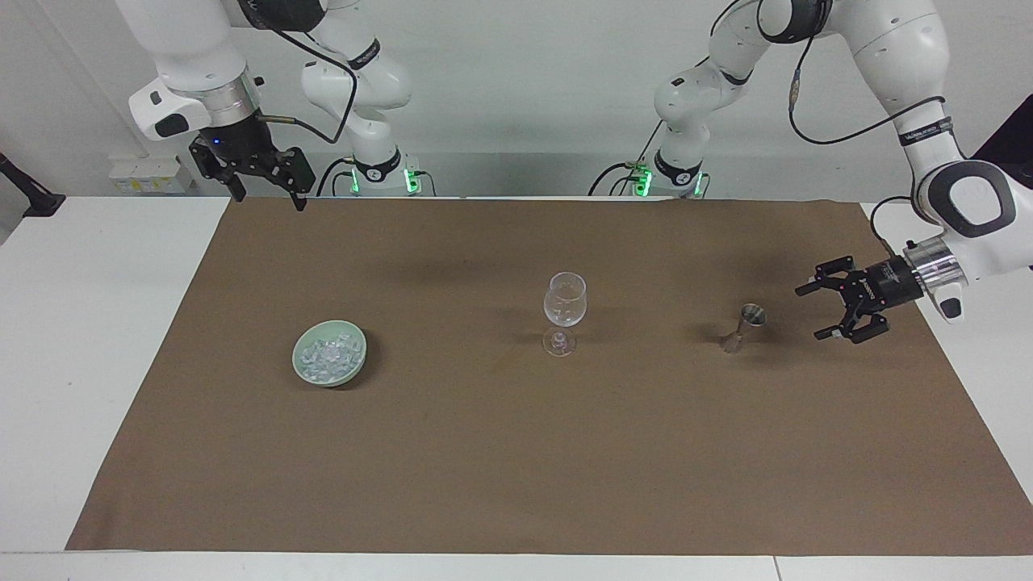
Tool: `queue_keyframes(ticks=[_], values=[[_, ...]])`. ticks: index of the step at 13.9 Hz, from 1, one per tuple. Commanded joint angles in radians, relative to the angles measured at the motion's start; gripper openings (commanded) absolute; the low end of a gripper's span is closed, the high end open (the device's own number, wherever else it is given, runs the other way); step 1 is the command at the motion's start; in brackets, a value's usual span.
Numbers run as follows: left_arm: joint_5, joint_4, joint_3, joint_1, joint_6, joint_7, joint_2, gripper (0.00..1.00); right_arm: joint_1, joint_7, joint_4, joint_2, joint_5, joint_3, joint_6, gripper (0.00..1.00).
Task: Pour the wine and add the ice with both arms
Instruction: 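Advance the open left gripper around the silver shot cup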
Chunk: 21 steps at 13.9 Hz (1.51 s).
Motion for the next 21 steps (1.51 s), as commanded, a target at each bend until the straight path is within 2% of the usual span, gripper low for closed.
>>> queue_keyframes(ticks=[1, 4, 7, 13, 21], values=[[-0.058, 0.006, -0.012, 0.051, -0.024, -0.009, 0.065, 1.0, -0.02, -0.02, -0.001, -0.002, 0.025, 0.008, -0.01, 1.0], [-0.16, -0.045, -0.011, 0.043, 0.002, -0.009, 0.086, 1.0, -0.02, -0.02, -0.001, -0.002, 0.025, 0.007, -0.01, 1.0], [-0.202, -0.086, -0.012, 0.037, 0.014, -0.002, 0.106, 1.0, -0.02, -0.02, -0.001, -0.002, 0.025, 0.008, -0.01, 1.0], [-0.236, -0.171, -0.02, -0.001, 0.043, 0.17, 0.1, 1.0, -0.02, -0.02, -0.001, -0.002, 0.025, 0.008, -0.01, 1.0], [-0.264, -0.206, -0.023, -0.044, 0.074, 0.239, 0.089, 1.0, -0.02, -0.02, -0.001, -0.002, 0.025, 0.007, -0.01, 1.0]])
